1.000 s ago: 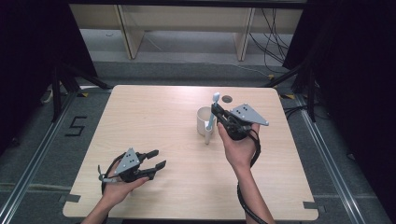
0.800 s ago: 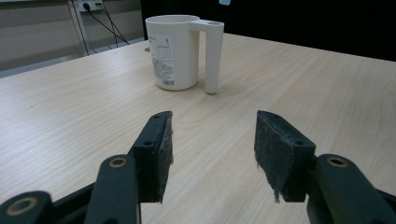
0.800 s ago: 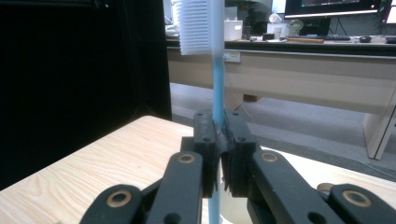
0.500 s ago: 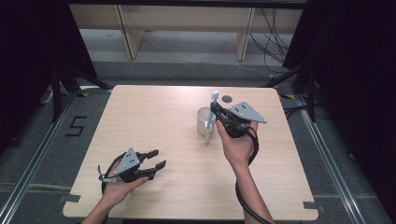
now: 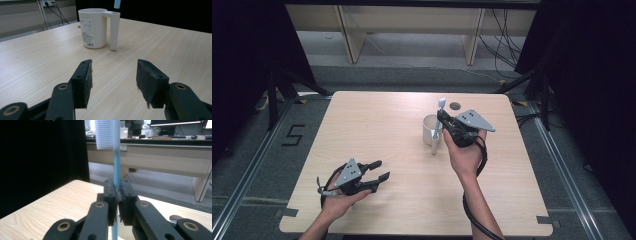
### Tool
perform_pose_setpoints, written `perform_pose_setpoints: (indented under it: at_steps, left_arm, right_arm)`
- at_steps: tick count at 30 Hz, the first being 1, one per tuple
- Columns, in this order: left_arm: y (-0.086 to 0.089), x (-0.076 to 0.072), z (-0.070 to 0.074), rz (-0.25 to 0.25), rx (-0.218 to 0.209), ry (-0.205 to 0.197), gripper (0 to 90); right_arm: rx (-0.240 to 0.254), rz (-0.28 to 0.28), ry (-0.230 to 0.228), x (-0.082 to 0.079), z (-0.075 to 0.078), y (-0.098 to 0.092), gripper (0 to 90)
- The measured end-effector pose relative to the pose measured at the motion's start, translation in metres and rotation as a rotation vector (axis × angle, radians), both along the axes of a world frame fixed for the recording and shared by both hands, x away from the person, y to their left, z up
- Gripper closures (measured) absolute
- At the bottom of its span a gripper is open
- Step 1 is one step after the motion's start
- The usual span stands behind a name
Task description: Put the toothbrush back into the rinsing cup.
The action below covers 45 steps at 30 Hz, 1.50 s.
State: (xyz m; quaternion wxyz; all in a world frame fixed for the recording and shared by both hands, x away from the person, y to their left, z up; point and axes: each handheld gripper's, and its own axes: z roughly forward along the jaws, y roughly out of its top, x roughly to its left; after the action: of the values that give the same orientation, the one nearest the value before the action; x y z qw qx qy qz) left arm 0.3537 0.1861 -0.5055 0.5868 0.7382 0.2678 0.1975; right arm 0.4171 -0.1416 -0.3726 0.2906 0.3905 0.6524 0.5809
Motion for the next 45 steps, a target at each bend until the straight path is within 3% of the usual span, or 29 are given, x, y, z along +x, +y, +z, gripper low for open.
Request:
perform_pose_setpoints:
  at_steps: [18,24,27,31,45]
  left_arm:
    - [0.0,0.0,0.0,-0.003,-0.011,0.0,46.3]
    - [0.0,0.0,0.0,0.002,0.009,0.007,46.3]
    - [0.0,-0.001,0.0,0.001,0.008,0.007,46.3]
    - [0.001,-0.001,0.0,0.001,0.01,0.008,46.3]
    - [0.0,-0.001,-0.001,0.0,0.008,0.01,46.2]
  right_arm:
    - [-0.015,-0.02,0.015,0.006,-0.011,0.0,85.9]
    - [-0.013,-0.026,0.029,0.007,-0.015,0.001,85.9]
    - [-0.029,-0.029,0.01,0.009,-0.017,0.0,85.9]
    - [-0.018,-0.027,0.035,0.01,-0.02,0.002,85.9]
    - [-0.04,-0.027,0.05,0.014,-0.033,0.004,85.9]
